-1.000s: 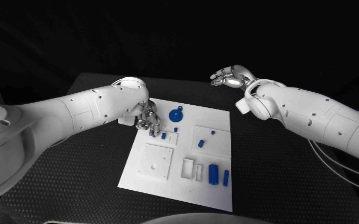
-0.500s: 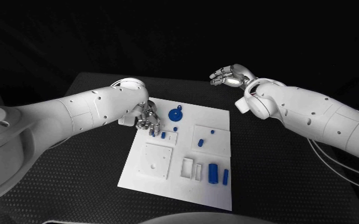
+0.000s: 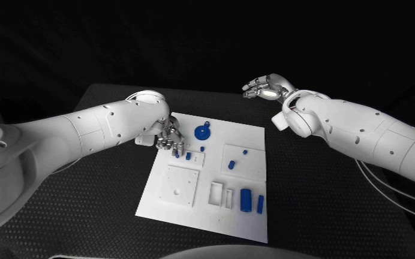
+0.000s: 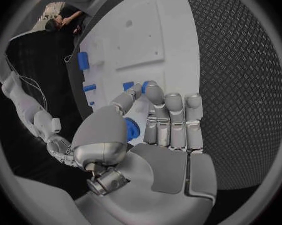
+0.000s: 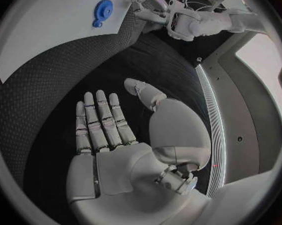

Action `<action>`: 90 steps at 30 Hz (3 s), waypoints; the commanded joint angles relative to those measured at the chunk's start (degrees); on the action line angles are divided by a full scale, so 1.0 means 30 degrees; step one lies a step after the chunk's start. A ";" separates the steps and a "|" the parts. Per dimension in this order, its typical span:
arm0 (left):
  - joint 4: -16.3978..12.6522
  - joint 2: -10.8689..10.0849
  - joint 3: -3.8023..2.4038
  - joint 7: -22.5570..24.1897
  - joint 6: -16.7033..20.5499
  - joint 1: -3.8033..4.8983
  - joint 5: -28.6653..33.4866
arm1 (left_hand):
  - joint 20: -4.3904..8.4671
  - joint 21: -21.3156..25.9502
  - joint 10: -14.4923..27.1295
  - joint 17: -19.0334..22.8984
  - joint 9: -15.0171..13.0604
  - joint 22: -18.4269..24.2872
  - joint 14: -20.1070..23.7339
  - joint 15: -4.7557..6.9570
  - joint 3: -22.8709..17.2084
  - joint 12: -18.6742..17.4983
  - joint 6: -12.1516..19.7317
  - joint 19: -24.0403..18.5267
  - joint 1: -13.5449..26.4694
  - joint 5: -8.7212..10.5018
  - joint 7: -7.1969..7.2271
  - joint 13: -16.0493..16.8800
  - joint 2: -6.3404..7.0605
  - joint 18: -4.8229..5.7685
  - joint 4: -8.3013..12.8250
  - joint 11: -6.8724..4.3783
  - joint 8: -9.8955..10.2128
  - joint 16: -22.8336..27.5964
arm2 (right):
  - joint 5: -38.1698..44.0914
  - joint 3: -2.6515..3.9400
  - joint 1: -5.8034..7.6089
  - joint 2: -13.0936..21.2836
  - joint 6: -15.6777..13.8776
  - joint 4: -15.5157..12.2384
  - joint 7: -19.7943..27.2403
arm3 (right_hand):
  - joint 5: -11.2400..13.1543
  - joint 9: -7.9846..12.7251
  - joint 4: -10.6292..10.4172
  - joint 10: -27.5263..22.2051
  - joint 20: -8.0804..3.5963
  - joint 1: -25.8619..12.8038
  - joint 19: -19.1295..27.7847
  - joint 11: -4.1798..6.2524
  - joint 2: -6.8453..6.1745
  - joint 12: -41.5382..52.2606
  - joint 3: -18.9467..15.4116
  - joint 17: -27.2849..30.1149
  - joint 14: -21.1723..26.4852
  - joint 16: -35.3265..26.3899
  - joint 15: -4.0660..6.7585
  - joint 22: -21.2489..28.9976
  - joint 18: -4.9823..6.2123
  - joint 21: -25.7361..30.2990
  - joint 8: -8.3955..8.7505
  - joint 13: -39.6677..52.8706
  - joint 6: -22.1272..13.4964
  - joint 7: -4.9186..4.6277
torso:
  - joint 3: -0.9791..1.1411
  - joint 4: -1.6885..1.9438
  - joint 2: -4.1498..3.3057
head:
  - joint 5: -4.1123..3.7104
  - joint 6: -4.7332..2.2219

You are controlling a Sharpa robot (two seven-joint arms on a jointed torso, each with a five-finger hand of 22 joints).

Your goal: Assemble the parts on the task board

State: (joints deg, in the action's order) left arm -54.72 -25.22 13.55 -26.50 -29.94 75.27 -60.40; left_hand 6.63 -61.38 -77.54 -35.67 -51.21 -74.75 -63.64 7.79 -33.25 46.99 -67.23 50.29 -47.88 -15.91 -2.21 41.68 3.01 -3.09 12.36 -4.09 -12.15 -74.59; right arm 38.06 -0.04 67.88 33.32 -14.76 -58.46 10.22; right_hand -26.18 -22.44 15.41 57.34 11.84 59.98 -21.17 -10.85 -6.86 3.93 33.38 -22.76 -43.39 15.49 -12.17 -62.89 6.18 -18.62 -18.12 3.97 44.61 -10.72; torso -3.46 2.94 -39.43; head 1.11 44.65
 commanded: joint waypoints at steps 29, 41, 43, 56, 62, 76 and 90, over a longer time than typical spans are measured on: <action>-0.0362 -0.0882 0.0000 -0.0048 0.1828 0.0080 -0.0048 | 0.2243 0.0403 0.0263 -0.0013 -0.0435 -0.0040 0.0265 0.0138 0.0239 -0.0074 0.0218 -0.0112 0.1403 0.4371 0.0072 0.0306 0.3312 -0.0175 -0.3366 0.0008 0.0011 -0.0068 | 0.0098 0.0001 -0.0017 0.0022 0.0171 0.0012 0.0185 | -0.0192 0.0035 0.0053 0.0078 -0.0022 0.0027 -0.0060 -0.0044 -0.0052 -0.0039 -0.0126 0.0039 0.0064 0.0074 -0.0054 -0.0056 -0.0398 0.0117 -0.0077 -0.0026 0.0031 -0.0118 | 0.0006 -0.0001 0.0005 | -0.0041 -0.0099; -0.1514 -0.2099 -0.1104 0.2151 0.7054 0.0708 0.1999 | 0.2207 0.0535 0.0817 0.0091 -0.0619 -0.0077 0.0726 0.0172 0.0837 -0.0361 0.0835 -0.0479 0.0802 0.4350 -0.0101 0.0332 0.2939 -0.0142 -0.3690 0.0150 0.0283 0.0158 | 0.0097 -0.0001 -0.0021 0.0130 0.0136 0.0025 0.0186 | -0.0206 0.0039 0.0051 0.0077 -0.0023 0.0022 -0.0063 -0.0045 -0.0053 -0.0038 -0.0133 0.0041 0.0065 0.0077 -0.0058 -0.0069 -0.0398 0.0129 -0.0076 -0.0026 0.0030 -0.0128 | 0.0014 0.0023 0.0018 | -0.0132 -0.0277; -0.1878 -0.2314 -0.1128 0.2575 0.7724 0.0761 0.2414 | 0.2022 0.0995 0.1484 0.0358 -0.0553 0.0075 0.1302 -0.0107 0.1035 -0.0917 0.1135 -0.1021 0.0052 0.4301 -0.0277 0.0083 0.2421 0.0031 -0.2975 0.0335 0.0465 0.0732 | 0.0095 -0.0001 -0.0021 0.0121 0.0147 0.0036 0.0183 | -0.0207 0.0039 0.0051 0.0077 -0.0023 0.0021 -0.0063 -0.0044 -0.0053 -0.0037 -0.0133 0.0041 0.0065 0.0077 -0.0058 -0.0071 -0.0398 0.0131 -0.0077 -0.0026 0.0031 -0.0128 | 0.0012 0.0027 0.0021 | -0.0167 -0.0299; -0.5698 -0.3474 -0.0095 0.9164 1.4279 0.0780 -0.1907 | -0.0377 0.3951 0.4435 0.2811 0.1607 0.1318 0.3092 -0.2634 -0.0682 -0.9118 0.3525 -0.2683 -0.6157 0.1851 -0.1417 -0.5646 0.1614 0.0112 0.1250 0.2705 0.2080 0.5643 | 0.0095 -0.0003 -0.0021 0.0214 0.0160 0.0228 0.0190 | -0.0202 0.0038 0.0052 0.0087 -0.0025 0.0025 -0.0074 -0.0039 -0.0044 -0.0032 -0.0134 0.0040 0.0052 0.0087 -0.0059 -0.0084 -0.0395 0.0138 -0.0086 -0.0023 0.0045 -0.0125 | -0.0003 0.0037 0.0011 | -0.0230 -0.0563; -0.5222 -0.3040 0.0044 1.1028 1.5566 0.0399 -0.2700 | -0.0222 0.4105 0.3897 0.2743 0.2188 0.1318 0.2379 -0.2421 -0.0361 -1.0520 0.3411 -0.2167 -0.6168 0.2656 -0.1324 -0.6594 0.2069 0.0065 0.0931 0.2795 0.1957 0.5852 | 0.0095 -0.0003 -0.0021 0.0159 0.0156 0.0274 0.0205 | -0.0197 0.0037 0.0054 0.0091 -0.0027 0.0028 -0.0080 -0.0037 -0.0041 -0.0029 -0.0135 0.0040 0.0047 0.0092 -0.0057 -0.0091 -0.0393 0.0143 -0.0090 -0.0022 0.0052 -0.0123 | 0.0014 0.0012 0.0020 | -0.0141 -0.0656; -0.4081 -0.1695 0.0041 1.1798 1.4609 -0.0550 -0.5562 | -0.0158 0.4380 0.3187 0.2525 0.2798 0.1116 0.2370 -0.2415 -0.0685 -1.1852 0.2931 -0.2188 -0.6728 0.1269 -0.1316 -0.7307 0.1800 0.0227 0.1014 0.2879 0.1604 0.6083 | 0.0095 -0.0003 -0.0063 0.0057 0.0182 0.0265 0.0208 | -0.0197 0.0040 0.0064 0.0098 -0.0032 0.0051 -0.0093 -0.0035 -0.0017 -0.0027 -0.0124 0.0042 0.0042 0.0100 -0.0055 -0.0111 -0.0388 0.0157 -0.0095 -0.0020 0.0058 -0.0122 | -0.0001 -0.0054 -0.0043 | -0.0172 -0.0661; -0.4429 -0.1620 0.0044 1.1758 1.2629 -0.0709 -0.8182 | -0.0037 0.4560 0.3258 0.1919 0.3368 0.0840 0.2122 -0.2257 0.0641 -1.3020 0.3050 -0.2273 -0.5361 0.3058 -0.1254 -0.7768 0.2652 0.0343 0.0438 0.2958 0.1576 0.5371 | 0.0095 -0.0003 -0.0065 0.0091 0.0175 0.0221 0.0210 | -0.0201 0.0044 0.0069 0.0098 -0.0031 0.0052 -0.0100 -0.0039 -0.0019 -0.0028 -0.0127 0.0045 0.0044 0.0102 -0.0056 -0.0125 -0.0388 0.0171 -0.0095 -0.0021 0.0057 -0.0125 | 0.0014 -0.0007 -0.0008 | -0.0215 -0.0578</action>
State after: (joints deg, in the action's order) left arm -67.94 -30.21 13.70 7.99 10.76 73.21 -81.40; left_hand 4.69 -47.91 -67.90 -29.89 -41.13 -72.15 -57.46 0.94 -31.64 8.19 -58.35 43.63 -64.42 -6.91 -6.03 18.43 10.92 -2.09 13.60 4.71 -7.49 -58.17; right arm 38.04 -0.06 67.70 33.59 -14.77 -57.70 10.27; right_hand -26.63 -22.37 15.57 57.34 11.84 59.98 -21.17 -10.85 -6.86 3.93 33.22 -22.68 -43.39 15.49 -12.18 -63.20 5.69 -18.40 -18.12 3.97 44.60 -10.72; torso -3.39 2.89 -39.47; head 0.47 42.90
